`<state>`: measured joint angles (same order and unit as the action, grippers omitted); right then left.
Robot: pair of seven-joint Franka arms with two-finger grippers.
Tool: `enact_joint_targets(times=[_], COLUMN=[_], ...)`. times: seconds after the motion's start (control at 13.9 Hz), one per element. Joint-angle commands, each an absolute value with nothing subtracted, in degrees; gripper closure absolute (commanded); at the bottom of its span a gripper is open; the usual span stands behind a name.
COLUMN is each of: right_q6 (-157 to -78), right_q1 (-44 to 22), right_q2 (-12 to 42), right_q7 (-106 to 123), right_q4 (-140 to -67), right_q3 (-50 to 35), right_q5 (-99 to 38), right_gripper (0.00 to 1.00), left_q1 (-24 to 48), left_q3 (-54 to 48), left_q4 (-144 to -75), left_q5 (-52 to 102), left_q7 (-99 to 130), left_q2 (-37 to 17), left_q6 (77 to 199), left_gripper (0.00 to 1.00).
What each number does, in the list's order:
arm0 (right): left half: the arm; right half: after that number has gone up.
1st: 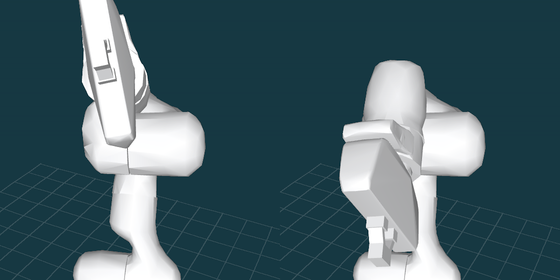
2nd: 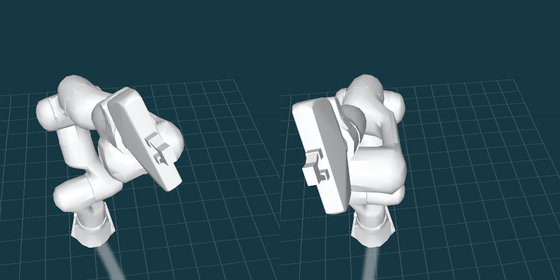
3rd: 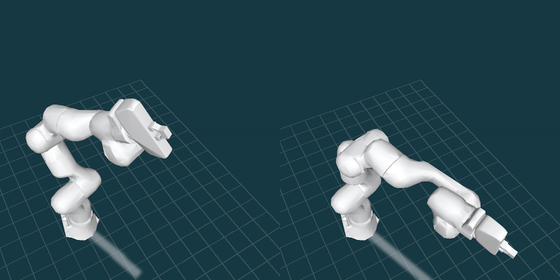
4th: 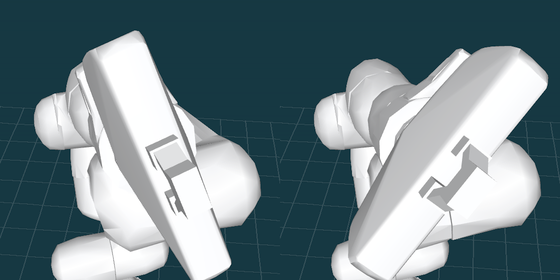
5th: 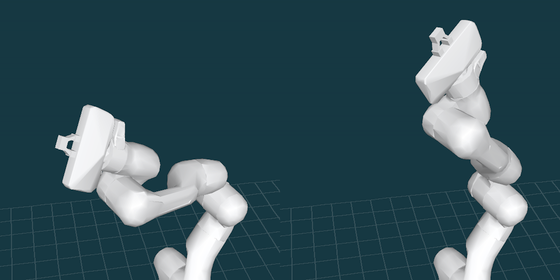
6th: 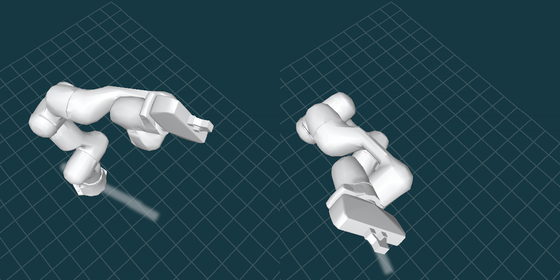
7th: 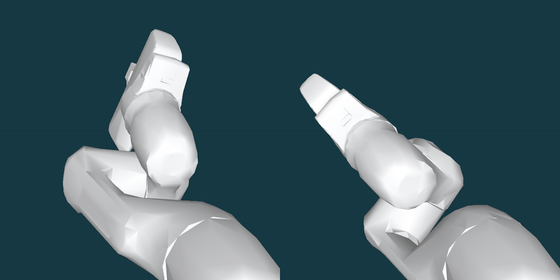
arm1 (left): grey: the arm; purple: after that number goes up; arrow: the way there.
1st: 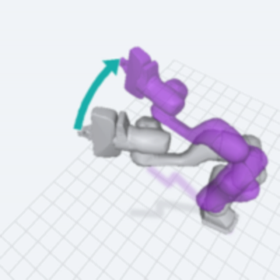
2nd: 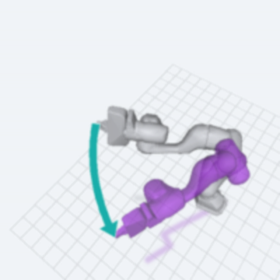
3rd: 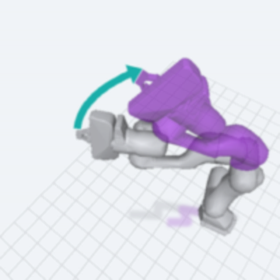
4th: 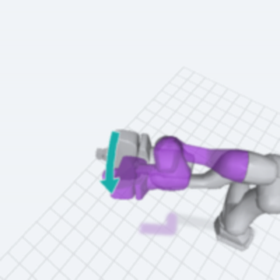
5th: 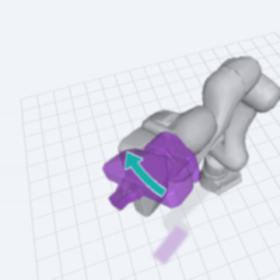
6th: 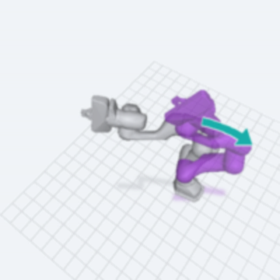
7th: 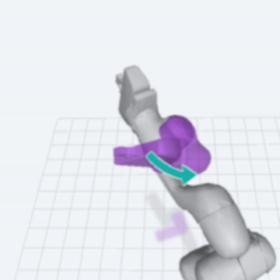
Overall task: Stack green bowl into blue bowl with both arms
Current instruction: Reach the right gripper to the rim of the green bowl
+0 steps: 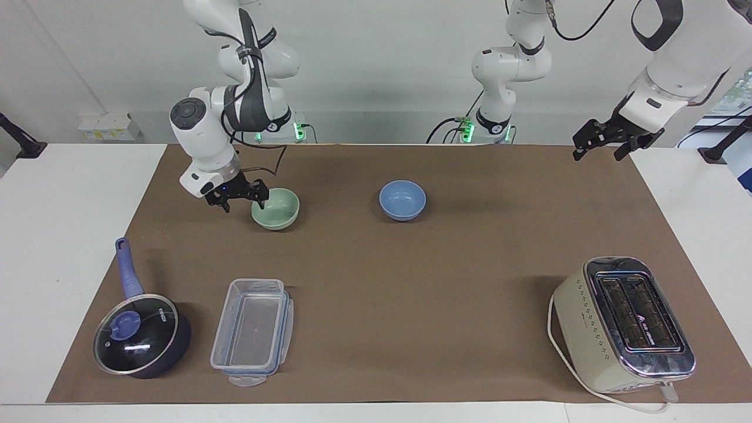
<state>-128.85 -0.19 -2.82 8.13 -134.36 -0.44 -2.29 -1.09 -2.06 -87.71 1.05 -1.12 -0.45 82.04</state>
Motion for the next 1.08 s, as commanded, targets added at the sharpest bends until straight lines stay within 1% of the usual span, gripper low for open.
enact_joint_targets(times=[0.0, 0.29, 0.36, 0.43, 0.57, 0.65, 0.86, 0.93, 1.0], right_q6=[-133.06, -133.07, -133.07, -132.98, -132.45, -132.02, -130.17, -129.56, -129.38], right_q1=[0.61, 1.14, 1.75, 2.71, 3.86, 3.87, 3.96, 3.96, 3.96], right_q2=[-2.2, -0.7, -0.18, 0.26, 0.96, 0.97, 0.88, 0.88, 0.88], right_q7=[13.87, 23.09, 25.12, 27.31, 32.49, 33.91, 34.45, 34.89, 34.89], right_q4=[-137.28, -137.81, -137.81, -137.81, -137.81, -137.81, -137.64, -137.55, -137.46], right_q3=[-0.62, -0.62, -0.62, -0.62, -0.62, -0.62, -0.62, -0.62, -0.62], right_q5=[-6.48, -15.01, -15.73, -16.69, -22.29, -24.15, -26.97, -27.59, -27.6], right_gripper=[0.0, 0.01, 0.04, 0.14, 0.23, 0.37, 0.94, 1.0, 1.0], left_q1=[-1.23, -1.32, -1.32, -1.32, -1.23, -1.23, -1.32, -1.32, -1.23], left_q3=[-2.37, -2.37, -2.37, -2.37, -2.37, -2.37, -2.37, -2.37, -2.37], left_q4=[-87.1, -87.1, -87.1, -87.1, -87.1, -87.1, -87.1, -87.1, -87.1], left_q5=[0.0, 0.0, 0.0, 0.0, 0.0, 0.0, 0.0, 0.0, 0.0], left_q7=[-0.88, -0.88, -0.88, -0.88, -0.88, -0.88, -0.88, -0.88, -0.88], left_q2=[-0.44, -0.44, -0.44, -0.44, -0.44, -0.44, -0.44, -0.44, -0.44], left_q6=[81.12, 81.12, 81.12, 81.12, 81.12, 81.12, 81.12, 81.12, 81.12], left_gripper=[0.0, 0.0, 0.0, 0.0, 0.0, 0.0, 0.0, 0.0, 0.0])
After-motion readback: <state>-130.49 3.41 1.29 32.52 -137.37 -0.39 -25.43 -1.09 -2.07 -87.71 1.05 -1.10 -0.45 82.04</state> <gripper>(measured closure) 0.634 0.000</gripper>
